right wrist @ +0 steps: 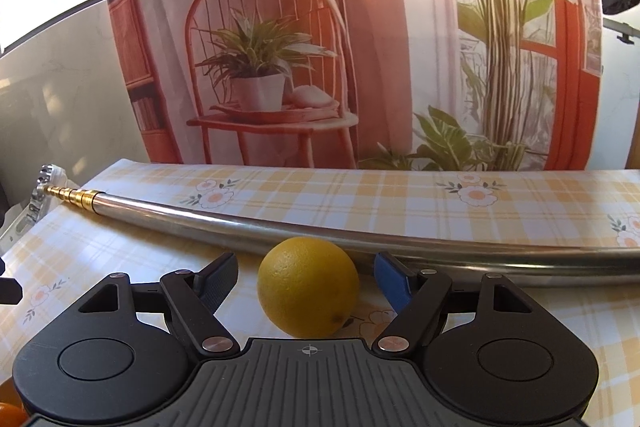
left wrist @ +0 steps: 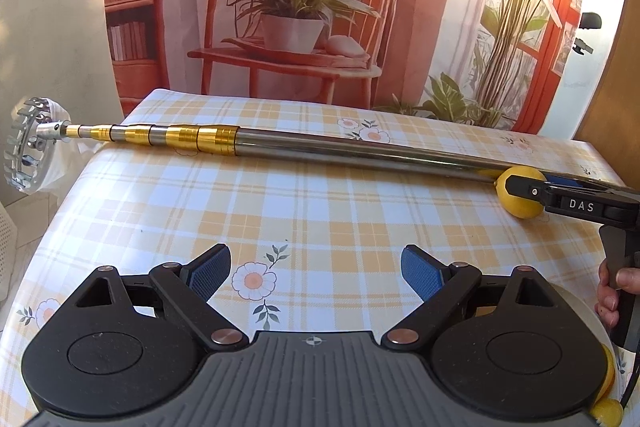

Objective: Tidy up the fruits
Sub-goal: 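Close the right gripper on the yellow lemon, then lift the lemon with the right gripper and carry it over the plate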

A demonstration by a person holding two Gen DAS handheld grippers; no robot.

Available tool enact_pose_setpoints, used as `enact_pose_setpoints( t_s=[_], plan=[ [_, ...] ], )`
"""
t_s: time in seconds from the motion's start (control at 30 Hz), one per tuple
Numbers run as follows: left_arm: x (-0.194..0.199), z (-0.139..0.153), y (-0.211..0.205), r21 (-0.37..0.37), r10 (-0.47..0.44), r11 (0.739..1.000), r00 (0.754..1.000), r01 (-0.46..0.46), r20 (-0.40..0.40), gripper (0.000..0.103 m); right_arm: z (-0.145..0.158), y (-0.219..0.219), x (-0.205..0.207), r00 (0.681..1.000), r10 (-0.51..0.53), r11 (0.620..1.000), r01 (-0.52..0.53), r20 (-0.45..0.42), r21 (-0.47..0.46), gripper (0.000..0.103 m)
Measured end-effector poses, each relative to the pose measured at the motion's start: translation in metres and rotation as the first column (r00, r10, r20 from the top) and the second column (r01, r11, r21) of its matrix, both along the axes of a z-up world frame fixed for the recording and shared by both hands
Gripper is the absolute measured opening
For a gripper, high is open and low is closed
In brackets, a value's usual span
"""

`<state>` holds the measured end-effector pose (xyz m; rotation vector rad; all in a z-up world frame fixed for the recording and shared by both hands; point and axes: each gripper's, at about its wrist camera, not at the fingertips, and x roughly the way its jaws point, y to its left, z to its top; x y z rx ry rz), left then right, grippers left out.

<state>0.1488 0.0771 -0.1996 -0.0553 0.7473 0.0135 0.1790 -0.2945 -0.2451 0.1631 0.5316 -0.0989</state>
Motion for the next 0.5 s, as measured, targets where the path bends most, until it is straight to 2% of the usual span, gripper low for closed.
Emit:
enact_pose_setpoints(
  t_s=[0.23,0.5],
  plan=[
    [-0.0004,-0.0017,-0.0004,-0.006,-0.004,1.000,1.000,0.004,-0.010,0.094,-0.0056,-0.0006,0.0021,0.999,0.000,1.000,0.001,-0.034,0.014,0.053],
    [-0.0044,-0.0047,-0.0024,-0.015,-0.012,1.000,1.000,0.011,-0.023,0.094,-0.0061,0.0051,-0.0033,1.000,0.007,1.000,-0.007,-0.024,-0.017,0.052]
  ],
)
